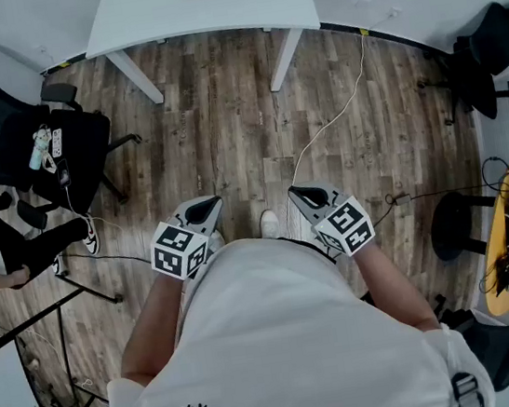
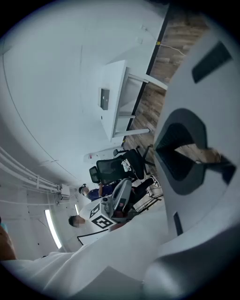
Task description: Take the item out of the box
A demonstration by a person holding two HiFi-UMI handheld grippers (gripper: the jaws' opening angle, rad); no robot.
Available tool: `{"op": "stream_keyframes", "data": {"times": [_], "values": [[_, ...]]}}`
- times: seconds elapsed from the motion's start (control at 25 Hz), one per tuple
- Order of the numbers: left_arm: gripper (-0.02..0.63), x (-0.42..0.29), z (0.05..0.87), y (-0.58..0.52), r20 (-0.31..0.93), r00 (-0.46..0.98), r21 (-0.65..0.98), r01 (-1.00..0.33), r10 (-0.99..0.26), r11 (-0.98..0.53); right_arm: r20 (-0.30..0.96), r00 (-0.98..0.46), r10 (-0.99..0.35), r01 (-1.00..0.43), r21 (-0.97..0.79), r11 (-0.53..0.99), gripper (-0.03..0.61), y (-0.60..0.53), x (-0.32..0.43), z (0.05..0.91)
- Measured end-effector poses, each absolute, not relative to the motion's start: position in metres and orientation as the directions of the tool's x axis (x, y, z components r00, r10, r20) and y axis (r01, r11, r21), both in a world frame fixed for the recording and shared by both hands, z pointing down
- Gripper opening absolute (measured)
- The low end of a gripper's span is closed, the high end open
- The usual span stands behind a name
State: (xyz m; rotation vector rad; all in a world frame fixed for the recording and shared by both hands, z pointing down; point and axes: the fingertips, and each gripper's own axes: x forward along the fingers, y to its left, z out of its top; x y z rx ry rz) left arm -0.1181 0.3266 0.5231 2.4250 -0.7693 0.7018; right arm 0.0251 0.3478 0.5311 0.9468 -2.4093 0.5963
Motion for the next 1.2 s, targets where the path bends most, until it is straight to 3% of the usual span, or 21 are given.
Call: {"op": "stream_keyframes", "data": {"times": [0.76, 0.96, 1.08, 1.2], "values": [[0.006, -0.057, 0.527, 0.274, 0.644, 0.678, 0.279, -0.640, -0.354, -0.716, 0.567, -0.699, -0.435, -0.666, -0.298, 0.683, 0.006, 0.297, 0.075, 0.552], [0.006, -0.065, 0.540, 0.221, 0.625, 0.710, 0.313, -0.609, -0.325, -0.729, 0.584, -0.662, -0.469, -0.705, -0.273, 0.655, 0.011, 0.251, 0.067, 0.555], [0.006, -0.065, 0.540, 0.173, 0.607, 0.736, 0.333, -0.578, -0.301, -0.745, 0.598, -0.629, -0.496, -0.745, -0.281, 0.605, 0.066, 0.213, 0.062, 0.553], [0.006, -0.064, 0.535, 0.124, 0.567, 0.769, 0.350, -0.550, -0.296, -0.758, 0.622, -0.593, -0.511, -0.771, -0.256, 0.583, 0.066, 0.179, 0.057, 0.545]]}}
